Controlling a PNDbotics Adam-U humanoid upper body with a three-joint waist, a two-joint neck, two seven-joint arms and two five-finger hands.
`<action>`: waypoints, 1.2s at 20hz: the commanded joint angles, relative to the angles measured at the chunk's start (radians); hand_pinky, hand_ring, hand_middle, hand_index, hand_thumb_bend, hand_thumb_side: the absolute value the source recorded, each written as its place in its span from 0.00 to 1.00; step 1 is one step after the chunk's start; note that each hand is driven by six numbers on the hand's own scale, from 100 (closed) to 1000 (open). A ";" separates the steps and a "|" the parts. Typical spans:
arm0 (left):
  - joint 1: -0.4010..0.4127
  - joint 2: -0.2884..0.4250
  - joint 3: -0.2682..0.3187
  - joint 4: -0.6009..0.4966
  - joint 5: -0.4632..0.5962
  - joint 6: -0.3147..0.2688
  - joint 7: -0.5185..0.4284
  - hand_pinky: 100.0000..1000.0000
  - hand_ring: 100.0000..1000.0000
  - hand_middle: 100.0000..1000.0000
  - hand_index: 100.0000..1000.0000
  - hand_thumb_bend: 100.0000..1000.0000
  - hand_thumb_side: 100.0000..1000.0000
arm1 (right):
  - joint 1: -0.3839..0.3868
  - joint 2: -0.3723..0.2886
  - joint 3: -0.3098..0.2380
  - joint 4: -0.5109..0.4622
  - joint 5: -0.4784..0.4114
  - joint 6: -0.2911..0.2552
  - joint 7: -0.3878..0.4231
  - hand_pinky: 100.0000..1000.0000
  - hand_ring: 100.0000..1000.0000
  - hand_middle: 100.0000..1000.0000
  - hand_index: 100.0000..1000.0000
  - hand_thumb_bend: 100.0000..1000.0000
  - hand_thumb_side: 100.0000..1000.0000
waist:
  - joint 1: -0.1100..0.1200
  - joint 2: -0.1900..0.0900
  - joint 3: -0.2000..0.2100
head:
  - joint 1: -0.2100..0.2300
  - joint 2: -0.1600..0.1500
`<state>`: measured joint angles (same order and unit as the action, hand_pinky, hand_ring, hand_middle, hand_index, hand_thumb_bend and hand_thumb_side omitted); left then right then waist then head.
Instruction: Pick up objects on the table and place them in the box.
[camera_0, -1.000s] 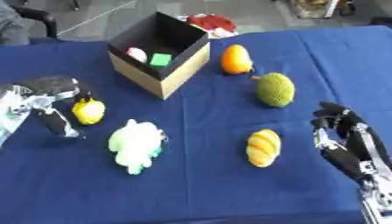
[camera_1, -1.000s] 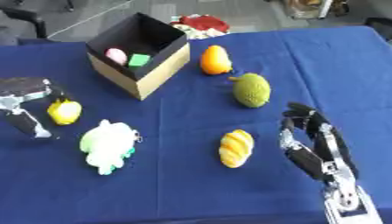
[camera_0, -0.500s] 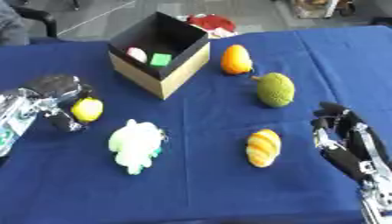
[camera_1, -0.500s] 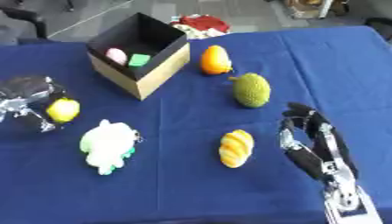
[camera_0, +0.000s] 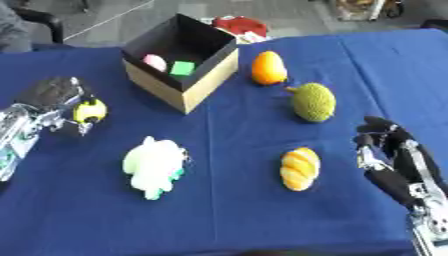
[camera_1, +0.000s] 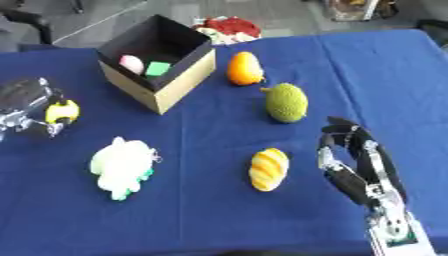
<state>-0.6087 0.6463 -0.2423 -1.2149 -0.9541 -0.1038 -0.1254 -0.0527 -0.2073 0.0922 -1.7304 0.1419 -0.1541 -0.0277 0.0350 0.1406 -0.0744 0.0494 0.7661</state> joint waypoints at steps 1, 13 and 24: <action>-0.077 0.051 0.026 -0.079 0.043 0.026 -0.006 0.54 0.36 0.29 0.48 0.08 0.00 | -0.007 -0.011 -0.005 -0.010 -0.001 0.000 0.002 0.81 0.63 0.63 0.80 0.00 0.13 | 0.001 -0.028 0.001 | -0.002 0.004; -0.398 -0.229 0.048 0.260 -0.225 -0.004 0.031 0.60 0.43 0.36 0.56 0.17 0.00 | -0.009 -0.003 0.008 -0.006 -0.011 -0.001 0.017 0.81 0.63 0.63 0.80 0.00 0.14 | -0.017 -0.031 -0.021 | 0.016 0.004; -0.426 -0.286 0.120 0.326 -0.266 0.027 0.179 0.73 0.63 0.63 0.86 0.84 0.37 | -0.008 0.001 0.007 -0.005 -0.014 -0.002 0.019 0.81 0.63 0.63 0.80 0.00 0.14 | -0.017 -0.030 -0.026 | 0.018 0.004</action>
<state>-1.0058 0.3347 -0.1365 -0.8615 -1.2384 -0.0833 0.0347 -0.0527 -0.1984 0.0998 -1.7247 0.1330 -0.1526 -0.0116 0.0334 0.1330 -0.1016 0.0676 0.7661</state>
